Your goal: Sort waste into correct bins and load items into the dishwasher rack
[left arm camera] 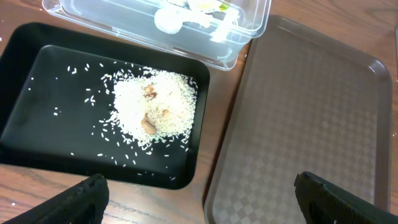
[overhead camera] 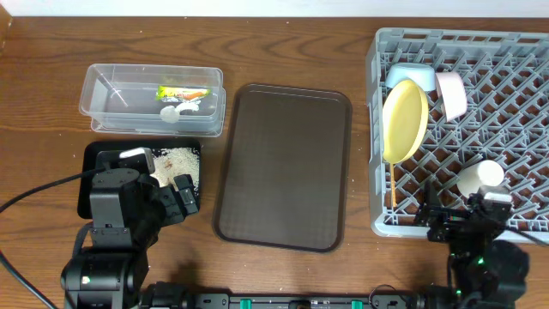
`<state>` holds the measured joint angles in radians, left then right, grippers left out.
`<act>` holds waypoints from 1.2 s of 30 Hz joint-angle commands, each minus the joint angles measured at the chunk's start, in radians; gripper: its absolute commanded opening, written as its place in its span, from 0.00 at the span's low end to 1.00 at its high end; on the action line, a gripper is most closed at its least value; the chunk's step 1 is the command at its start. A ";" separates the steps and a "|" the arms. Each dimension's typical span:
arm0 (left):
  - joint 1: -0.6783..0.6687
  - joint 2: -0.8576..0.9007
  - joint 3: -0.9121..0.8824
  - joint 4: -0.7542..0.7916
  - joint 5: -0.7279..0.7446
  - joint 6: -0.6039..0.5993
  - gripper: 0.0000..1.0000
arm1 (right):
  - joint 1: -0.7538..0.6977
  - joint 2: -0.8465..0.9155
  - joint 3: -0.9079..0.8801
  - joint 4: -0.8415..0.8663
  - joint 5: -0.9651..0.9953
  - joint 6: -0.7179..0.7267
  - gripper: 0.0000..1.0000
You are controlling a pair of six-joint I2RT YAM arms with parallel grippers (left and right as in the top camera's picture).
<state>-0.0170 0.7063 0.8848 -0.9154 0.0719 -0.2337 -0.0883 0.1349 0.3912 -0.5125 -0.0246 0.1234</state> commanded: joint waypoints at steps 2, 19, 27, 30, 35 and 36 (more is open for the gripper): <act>-0.002 -0.001 -0.005 0.000 -0.004 0.015 0.98 | 0.036 -0.091 -0.171 0.171 0.021 -0.054 0.99; -0.002 -0.001 -0.005 0.000 -0.004 0.015 0.98 | 0.060 -0.130 -0.381 0.430 0.043 -0.088 0.99; -0.002 -0.001 -0.005 0.000 -0.004 0.015 0.98 | 0.060 -0.130 -0.381 0.430 0.043 -0.088 0.99; -0.002 -0.001 -0.005 0.000 -0.004 0.015 0.98 | 0.060 -0.130 -0.381 0.430 0.043 -0.088 0.99; -0.002 -0.001 -0.005 0.000 -0.004 0.015 0.98 | 0.060 -0.130 -0.381 0.430 0.043 -0.088 0.99; -0.002 -0.001 -0.005 0.000 -0.004 0.015 0.98 | 0.060 -0.130 -0.381 0.430 0.043 -0.088 0.99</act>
<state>-0.0170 0.7067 0.8841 -0.9157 0.0723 -0.2337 -0.0387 0.0128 0.0166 -0.0853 0.0097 0.0475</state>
